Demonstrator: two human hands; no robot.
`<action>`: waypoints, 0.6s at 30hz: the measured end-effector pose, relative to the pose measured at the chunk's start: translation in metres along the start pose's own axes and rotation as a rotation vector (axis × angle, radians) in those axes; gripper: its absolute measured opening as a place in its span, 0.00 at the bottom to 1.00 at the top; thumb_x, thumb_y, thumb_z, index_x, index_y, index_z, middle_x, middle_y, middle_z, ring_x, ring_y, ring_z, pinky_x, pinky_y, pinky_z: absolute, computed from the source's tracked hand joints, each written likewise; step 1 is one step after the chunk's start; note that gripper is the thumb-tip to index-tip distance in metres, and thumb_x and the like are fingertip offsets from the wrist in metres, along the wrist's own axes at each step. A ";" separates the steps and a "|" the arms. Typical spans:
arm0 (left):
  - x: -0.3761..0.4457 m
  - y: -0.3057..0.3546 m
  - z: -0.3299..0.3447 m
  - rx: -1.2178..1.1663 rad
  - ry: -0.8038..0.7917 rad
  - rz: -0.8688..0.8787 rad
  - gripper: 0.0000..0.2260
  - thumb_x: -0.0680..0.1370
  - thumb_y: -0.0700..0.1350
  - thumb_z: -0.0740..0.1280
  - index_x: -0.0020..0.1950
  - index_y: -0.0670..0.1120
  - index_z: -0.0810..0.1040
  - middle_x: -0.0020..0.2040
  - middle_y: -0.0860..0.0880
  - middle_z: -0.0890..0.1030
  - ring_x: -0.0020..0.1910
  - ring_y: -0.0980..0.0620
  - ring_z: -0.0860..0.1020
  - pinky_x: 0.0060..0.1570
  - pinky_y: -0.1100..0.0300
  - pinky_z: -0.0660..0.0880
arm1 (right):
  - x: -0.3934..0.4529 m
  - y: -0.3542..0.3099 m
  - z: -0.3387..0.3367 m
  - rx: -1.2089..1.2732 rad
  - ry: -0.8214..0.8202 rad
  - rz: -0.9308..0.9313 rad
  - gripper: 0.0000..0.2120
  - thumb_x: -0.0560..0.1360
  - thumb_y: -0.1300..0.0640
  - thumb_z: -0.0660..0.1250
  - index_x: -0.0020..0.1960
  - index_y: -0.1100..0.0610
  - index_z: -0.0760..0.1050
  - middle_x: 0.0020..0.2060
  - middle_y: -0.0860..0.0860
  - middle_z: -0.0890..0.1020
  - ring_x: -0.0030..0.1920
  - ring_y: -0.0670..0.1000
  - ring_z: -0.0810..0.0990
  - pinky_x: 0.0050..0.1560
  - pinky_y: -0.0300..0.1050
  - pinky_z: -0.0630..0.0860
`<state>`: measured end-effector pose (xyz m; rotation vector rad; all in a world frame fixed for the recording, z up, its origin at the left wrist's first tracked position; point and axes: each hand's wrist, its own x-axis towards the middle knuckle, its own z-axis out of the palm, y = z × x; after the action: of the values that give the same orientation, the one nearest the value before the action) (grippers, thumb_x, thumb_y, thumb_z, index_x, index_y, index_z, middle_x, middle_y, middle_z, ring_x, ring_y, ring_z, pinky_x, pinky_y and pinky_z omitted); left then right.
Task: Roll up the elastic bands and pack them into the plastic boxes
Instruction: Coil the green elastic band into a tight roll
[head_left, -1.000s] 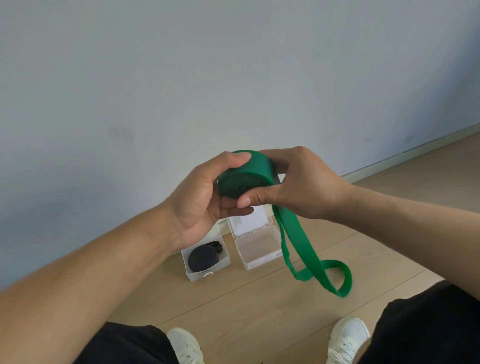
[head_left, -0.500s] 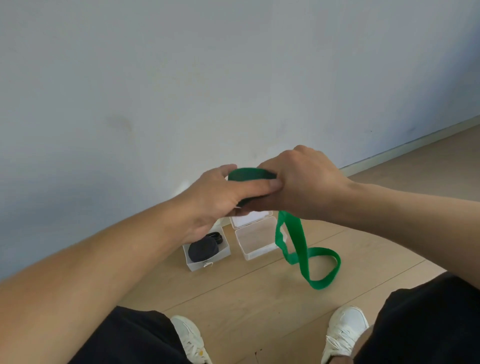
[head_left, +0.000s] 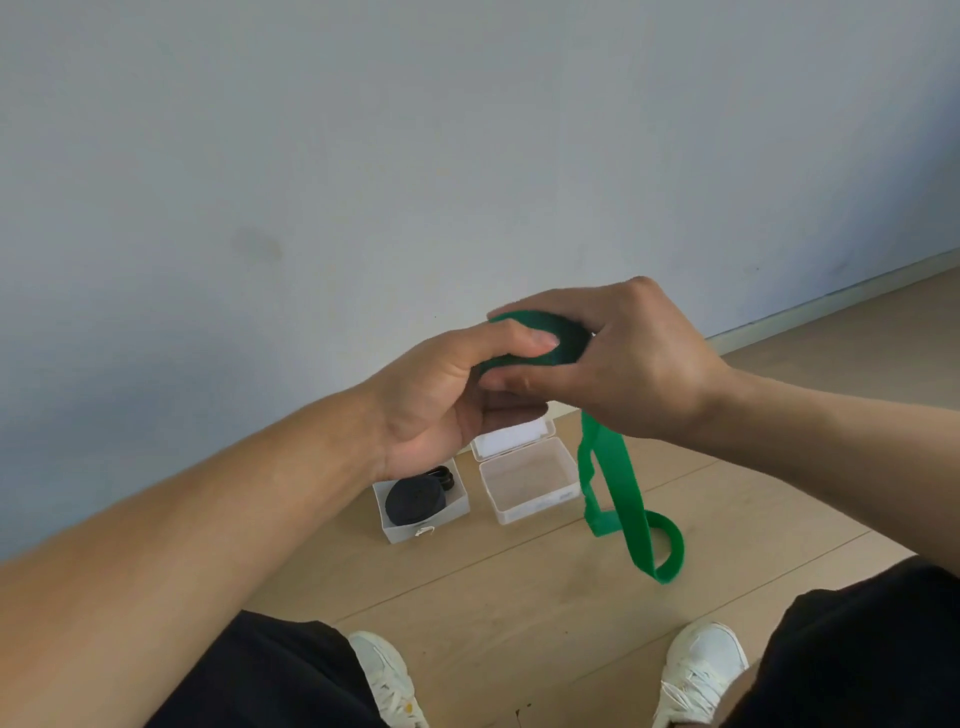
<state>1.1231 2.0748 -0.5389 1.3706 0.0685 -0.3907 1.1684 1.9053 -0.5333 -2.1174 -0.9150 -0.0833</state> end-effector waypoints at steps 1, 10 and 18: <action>-0.001 0.000 0.000 0.052 0.003 -0.027 0.13 0.70 0.47 0.74 0.54 0.50 0.85 0.52 0.48 0.83 0.52 0.50 0.80 0.70 0.47 0.74 | 0.000 0.001 0.001 -0.072 -0.020 -0.003 0.15 0.68 0.41 0.77 0.53 0.42 0.84 0.40 0.41 0.87 0.42 0.45 0.84 0.45 0.45 0.80; -0.003 0.000 0.006 0.315 0.128 0.026 0.17 0.61 0.60 0.76 0.42 0.50 0.86 0.40 0.51 0.85 0.41 0.56 0.83 0.50 0.57 0.76 | -0.007 -0.007 0.006 -0.024 0.079 -0.055 0.14 0.66 0.44 0.76 0.51 0.44 0.85 0.43 0.45 0.88 0.45 0.46 0.86 0.46 0.46 0.81; -0.006 0.003 -0.001 0.055 -0.022 0.064 0.25 0.67 0.63 0.69 0.55 0.46 0.85 0.46 0.46 0.84 0.45 0.48 0.83 0.49 0.57 0.76 | 0.004 -0.014 -0.008 0.265 0.016 -0.098 0.28 0.59 0.39 0.77 0.59 0.38 0.79 0.48 0.31 0.84 0.56 0.32 0.81 0.56 0.27 0.74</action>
<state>1.1183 2.0779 -0.5347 1.4190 -0.0044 -0.3565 1.1648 1.9077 -0.5175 -1.8262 -0.9642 -0.0269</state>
